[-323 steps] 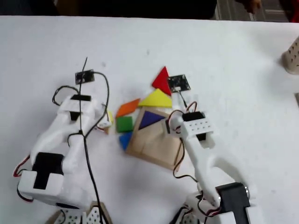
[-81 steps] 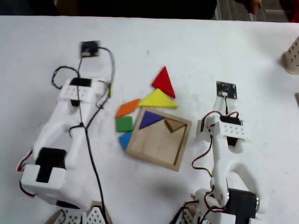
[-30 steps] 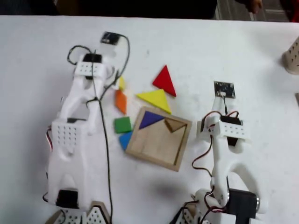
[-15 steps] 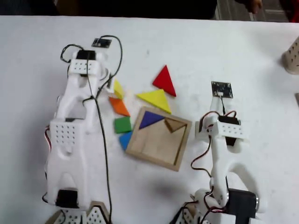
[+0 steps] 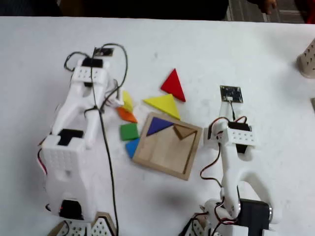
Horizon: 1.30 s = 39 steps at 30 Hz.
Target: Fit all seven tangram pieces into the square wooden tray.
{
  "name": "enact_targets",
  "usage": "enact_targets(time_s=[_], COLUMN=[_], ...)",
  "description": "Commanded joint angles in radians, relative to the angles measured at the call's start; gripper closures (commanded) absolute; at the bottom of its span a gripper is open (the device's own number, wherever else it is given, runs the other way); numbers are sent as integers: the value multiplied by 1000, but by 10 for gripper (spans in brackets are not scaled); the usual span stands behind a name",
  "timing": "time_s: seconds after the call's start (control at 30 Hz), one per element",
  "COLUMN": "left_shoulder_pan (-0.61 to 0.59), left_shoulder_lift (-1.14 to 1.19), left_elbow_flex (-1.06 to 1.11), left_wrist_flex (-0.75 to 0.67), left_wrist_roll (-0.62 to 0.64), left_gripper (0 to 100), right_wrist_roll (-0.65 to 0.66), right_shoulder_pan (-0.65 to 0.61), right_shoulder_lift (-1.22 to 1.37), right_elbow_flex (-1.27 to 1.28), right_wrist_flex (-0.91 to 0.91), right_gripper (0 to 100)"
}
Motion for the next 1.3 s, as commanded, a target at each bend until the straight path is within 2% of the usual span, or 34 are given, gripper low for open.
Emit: enact_targets(time_s=[0.0,0.13,0.4,0.57,0.63,1.03,1.27], left_shoulder_pan=[31,35,88,120,124,163,165], left_shoulder_lift=[-99,-101,-97,-101,-101,-113,-298], left_elbow_flex=[132,160,169,206,199,195,190], left_wrist_flex=[-143,-193,-252,-258,-261,-273,-163], left_wrist_roll=[158,227,250,241,195,169,15], left_gripper=[645,645,652,819,869,862,862], right_wrist_roll=[14,14,14,14,14,14,14], right_shoulder_pan=[-7,-7,-4,-2,-2,-5,-5], right_shoulder_lift=[-50,-50,-50,-50,-51,-51,-51], right_elbow_flex=[2,2,2,2,2,2,2], right_wrist_flex=[-16,-16,-16,-16,-16,-16,-16], right_gripper=[978,978,978,978,978,978,978])
